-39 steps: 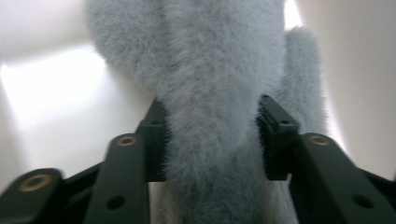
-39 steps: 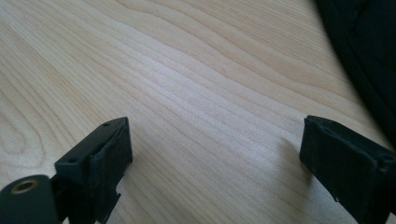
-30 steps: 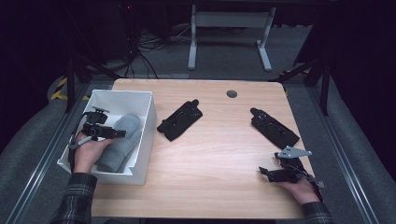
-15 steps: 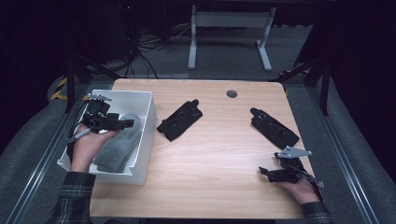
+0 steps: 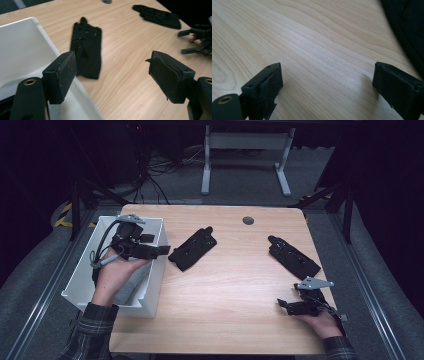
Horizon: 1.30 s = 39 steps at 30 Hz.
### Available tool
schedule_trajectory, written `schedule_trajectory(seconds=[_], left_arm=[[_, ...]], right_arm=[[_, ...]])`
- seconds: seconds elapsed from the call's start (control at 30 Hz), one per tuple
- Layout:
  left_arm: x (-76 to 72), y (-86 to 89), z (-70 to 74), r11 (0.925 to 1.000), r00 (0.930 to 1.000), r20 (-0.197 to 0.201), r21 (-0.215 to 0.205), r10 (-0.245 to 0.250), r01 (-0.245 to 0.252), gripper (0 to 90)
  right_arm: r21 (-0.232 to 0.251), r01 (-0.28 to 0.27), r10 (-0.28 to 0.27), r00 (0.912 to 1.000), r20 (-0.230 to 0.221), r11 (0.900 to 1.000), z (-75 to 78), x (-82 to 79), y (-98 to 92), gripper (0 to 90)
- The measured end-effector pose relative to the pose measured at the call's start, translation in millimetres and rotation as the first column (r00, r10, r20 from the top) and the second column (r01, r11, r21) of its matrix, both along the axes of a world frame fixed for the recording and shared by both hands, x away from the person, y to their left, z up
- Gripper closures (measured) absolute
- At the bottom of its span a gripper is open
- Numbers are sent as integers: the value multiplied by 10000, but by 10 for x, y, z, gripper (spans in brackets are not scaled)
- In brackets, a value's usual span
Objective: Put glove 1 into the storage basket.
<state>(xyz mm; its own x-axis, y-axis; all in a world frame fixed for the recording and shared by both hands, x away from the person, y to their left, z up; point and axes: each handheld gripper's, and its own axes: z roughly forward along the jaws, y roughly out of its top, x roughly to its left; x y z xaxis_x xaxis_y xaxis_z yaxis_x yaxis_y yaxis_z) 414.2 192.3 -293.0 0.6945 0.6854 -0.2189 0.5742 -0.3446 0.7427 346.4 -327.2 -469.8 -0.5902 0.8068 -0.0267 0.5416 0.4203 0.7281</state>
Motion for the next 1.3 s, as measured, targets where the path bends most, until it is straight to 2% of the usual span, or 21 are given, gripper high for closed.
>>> schedule_trajectory(seconds=[0.1,0.33,0.53,0.6,0.63,0.87,1.13,1.27,1.3], left_arm=[[-44,-177,3,9991,9990,116,70,-431,430,228],[-127,-511,-60,9945,9943,207,24,-1050,1050,228],[-192,-770,-193,9894,9891,256,70,-1451,1450,219],[-215,-847,-250,9873,9870,290,204,-1579,1573,207],[-228,-887,-284,9868,9863,349,193,-1614,1608,204],[-274,-1103,-580,9776,9798,357,832,-1970,1935,183],[-325,-1170,-952,9694,9727,573,1140,-2249,2175,155],[-332,-1170,-1131,9674,9742,342,1310,-2229,2167,136],[-335,-1171,-1173,9651,9743,325,1484,-2230,2159,129]], right_arm=[[0,1,-1,10000,-1,10000,0,0,0,97],[-3,-7,7,10000,8,10000,0,1,0,97],[-5,-6,6,10000,6,10000,0,0,0,97],[-2,-2,2,10000,2,10000,0,0,0,97],[-2,0,0,10000,2,10000,0,0,0,97],[-12,-8,8,10000,13,10000,0,0,0,97],[-59,42,-42,10000,27,10000,-1,3,5,85],[-82,93,-93,10000,14,9999,-1,6,7,78],[-92,99,-99,10000,12,9999,0,5,8,81]])
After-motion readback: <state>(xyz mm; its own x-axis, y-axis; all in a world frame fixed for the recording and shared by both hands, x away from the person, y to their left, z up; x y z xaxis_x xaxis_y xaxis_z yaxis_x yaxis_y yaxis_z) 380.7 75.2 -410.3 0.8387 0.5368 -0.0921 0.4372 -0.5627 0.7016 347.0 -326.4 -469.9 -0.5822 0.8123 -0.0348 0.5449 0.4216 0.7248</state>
